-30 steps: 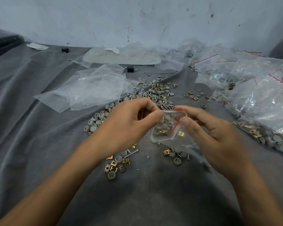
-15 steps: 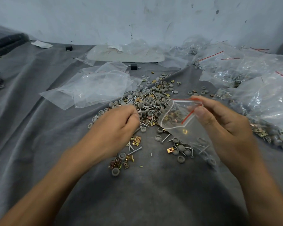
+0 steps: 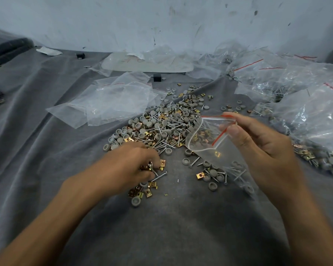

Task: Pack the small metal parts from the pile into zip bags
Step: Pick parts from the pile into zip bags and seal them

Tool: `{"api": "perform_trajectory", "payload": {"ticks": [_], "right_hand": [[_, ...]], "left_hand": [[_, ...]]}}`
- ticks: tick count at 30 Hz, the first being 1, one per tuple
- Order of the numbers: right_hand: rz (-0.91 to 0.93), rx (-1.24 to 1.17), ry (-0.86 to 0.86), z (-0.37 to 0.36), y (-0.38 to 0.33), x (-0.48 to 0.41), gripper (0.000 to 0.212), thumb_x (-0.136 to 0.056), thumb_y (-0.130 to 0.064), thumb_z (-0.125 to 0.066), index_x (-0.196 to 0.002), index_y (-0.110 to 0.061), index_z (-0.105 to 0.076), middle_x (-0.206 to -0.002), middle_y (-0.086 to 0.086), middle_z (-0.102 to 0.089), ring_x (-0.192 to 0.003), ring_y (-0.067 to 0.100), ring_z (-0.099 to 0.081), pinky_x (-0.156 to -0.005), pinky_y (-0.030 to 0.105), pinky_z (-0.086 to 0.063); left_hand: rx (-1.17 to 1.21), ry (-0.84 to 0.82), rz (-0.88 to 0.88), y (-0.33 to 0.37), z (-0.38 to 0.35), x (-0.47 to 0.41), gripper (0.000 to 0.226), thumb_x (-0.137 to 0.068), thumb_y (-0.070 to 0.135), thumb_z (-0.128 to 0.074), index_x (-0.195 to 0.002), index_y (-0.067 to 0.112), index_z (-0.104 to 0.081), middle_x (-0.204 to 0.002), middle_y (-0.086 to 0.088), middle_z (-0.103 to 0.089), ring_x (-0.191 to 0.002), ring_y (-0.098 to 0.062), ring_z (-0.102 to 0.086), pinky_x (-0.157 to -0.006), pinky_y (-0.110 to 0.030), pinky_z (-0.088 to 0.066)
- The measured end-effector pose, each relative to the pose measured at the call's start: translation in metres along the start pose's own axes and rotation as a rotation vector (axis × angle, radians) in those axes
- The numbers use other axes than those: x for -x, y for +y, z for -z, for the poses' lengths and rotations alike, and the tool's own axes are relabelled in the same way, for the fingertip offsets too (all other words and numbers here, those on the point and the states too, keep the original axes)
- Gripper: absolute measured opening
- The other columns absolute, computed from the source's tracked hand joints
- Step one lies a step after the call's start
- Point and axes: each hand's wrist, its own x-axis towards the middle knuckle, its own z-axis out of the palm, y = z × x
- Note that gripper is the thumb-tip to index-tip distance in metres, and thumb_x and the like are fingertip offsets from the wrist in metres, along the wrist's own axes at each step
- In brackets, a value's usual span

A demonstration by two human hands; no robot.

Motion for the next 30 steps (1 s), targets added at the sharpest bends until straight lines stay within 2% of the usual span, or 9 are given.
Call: {"api": "perform_trajectory", "payload": {"ticks": [3, 8, 10, 12, 15, 19, 22, 25, 30], "right_hand": [[-0.001, 0.003, -0.002, 0.000, 0.000, 0.000, 0.023, -0.096, -0.037, -0.061, -0.117, -0.041, -0.070, -0.107, -0.017, -0.076, -0.097, -0.004, -0.070, -0.077, 0.008, -0.049], [0.006, -0.003, 0.003, 0.000, 0.000, 0.000, 0.021, -0.096, -0.037, -0.061, -0.114, -0.045, -0.070, -0.106, -0.016, -0.076, -0.094, -0.002, -0.070, -0.077, 0.010, -0.050], [0.010, -0.004, 0.002, 0.001, 0.000, 0.000, 0.021, -0.096, -0.037, -0.061, -0.114, -0.045, -0.071, -0.106, -0.017, -0.076, -0.094, -0.002, -0.070, -0.077, 0.010, -0.050], [0.009, -0.011, 0.002, 0.001, 0.001, 0.000, 0.021, -0.097, -0.038, -0.061, -0.114, -0.045, -0.071, -0.107, -0.017, -0.076, -0.096, -0.002, -0.070, -0.079, 0.011, -0.050], [0.005, -0.021, 0.002, 0.002, 0.002, 0.000, 0.022, -0.097, -0.040, -0.061, -0.116, -0.043, -0.071, -0.109, -0.016, -0.076, -0.099, -0.001, -0.070, -0.080, 0.010, -0.050], [0.008, -0.024, 0.001, 0.001, 0.002, 0.000, 0.024, -0.097, -0.039, -0.061, -0.119, -0.040, -0.070, -0.110, -0.017, -0.076, -0.100, -0.003, -0.069, -0.080, 0.008, -0.049], [0.009, -0.027, 0.003, 0.000, 0.002, -0.001, 0.023, -0.097, -0.038, -0.061, -0.117, -0.041, -0.070, -0.108, -0.017, -0.076, -0.097, -0.004, -0.069, -0.078, 0.007, -0.049], [0.007, -0.038, 0.004, 0.001, 0.003, -0.001, 0.022, -0.096, -0.038, -0.062, -0.116, -0.041, -0.071, -0.108, -0.016, -0.076, -0.099, -0.003, -0.070, -0.079, 0.008, -0.050], [0.009, -0.029, 0.001, 0.001, 0.003, -0.001, 0.024, -0.097, -0.037, -0.062, -0.119, -0.038, -0.070, -0.109, -0.017, -0.076, -0.100, -0.003, -0.070, -0.080, 0.007, -0.049]], "left_hand": [[0.011, 0.071, -0.036, 0.004, -0.005, -0.004, 0.011, -0.092, 0.044, -0.067, -0.098, 0.036, -0.062, -0.096, 0.018, -0.049, -0.096, -0.002, -0.043, -0.085, -0.031, -0.044], [-0.092, 0.150, -0.048, 0.012, -0.012, -0.012, 0.021, -0.096, 0.051, -0.056, -0.088, 0.032, -0.052, -0.096, 0.013, -0.049, -0.098, -0.009, -0.044, -0.079, -0.027, -0.035], [-0.113, 0.168, -0.049, 0.007, -0.011, -0.010, 0.022, -0.098, 0.052, -0.051, -0.091, 0.033, -0.054, -0.096, 0.014, -0.049, -0.097, -0.008, -0.043, -0.081, -0.027, -0.036], [-0.084, 0.119, -0.036, -0.002, -0.007, -0.006, 0.017, -0.097, 0.051, -0.054, -0.099, 0.035, -0.059, -0.099, 0.017, -0.048, -0.101, -0.007, -0.044, -0.084, -0.027, -0.037], [-0.080, 0.046, -0.012, -0.005, -0.005, -0.001, 0.015, -0.096, 0.048, -0.058, -0.106, 0.038, -0.056, -0.100, 0.019, -0.044, -0.103, -0.006, -0.039, -0.082, -0.026, -0.036], [-0.134, 0.136, -0.072, 0.010, -0.015, -0.002, 0.007, -0.099, 0.038, -0.050, -0.104, 0.034, -0.054, -0.101, 0.014, -0.045, -0.102, -0.009, -0.040, -0.084, -0.027, -0.037], [-0.123, 0.188, -0.113, 0.017, -0.022, -0.005, 0.015, -0.101, 0.036, -0.043, -0.103, 0.027, -0.055, -0.102, 0.009, -0.048, -0.101, -0.013, -0.042, -0.089, -0.027, -0.036], [-0.077, 0.159, -0.099, 0.019, -0.024, -0.006, 0.016, -0.101, 0.041, -0.043, -0.101, 0.028, -0.053, -0.101, 0.011, -0.047, -0.098, -0.009, -0.038, -0.092, -0.025, -0.034], [0.005, 0.048, -0.084, 0.018, -0.015, -0.003, 0.018, -0.094, 0.052, -0.058, -0.093, 0.035, -0.051, -0.095, 0.019, -0.045, -0.094, -0.004, -0.039, -0.079, -0.023, -0.031]]}}
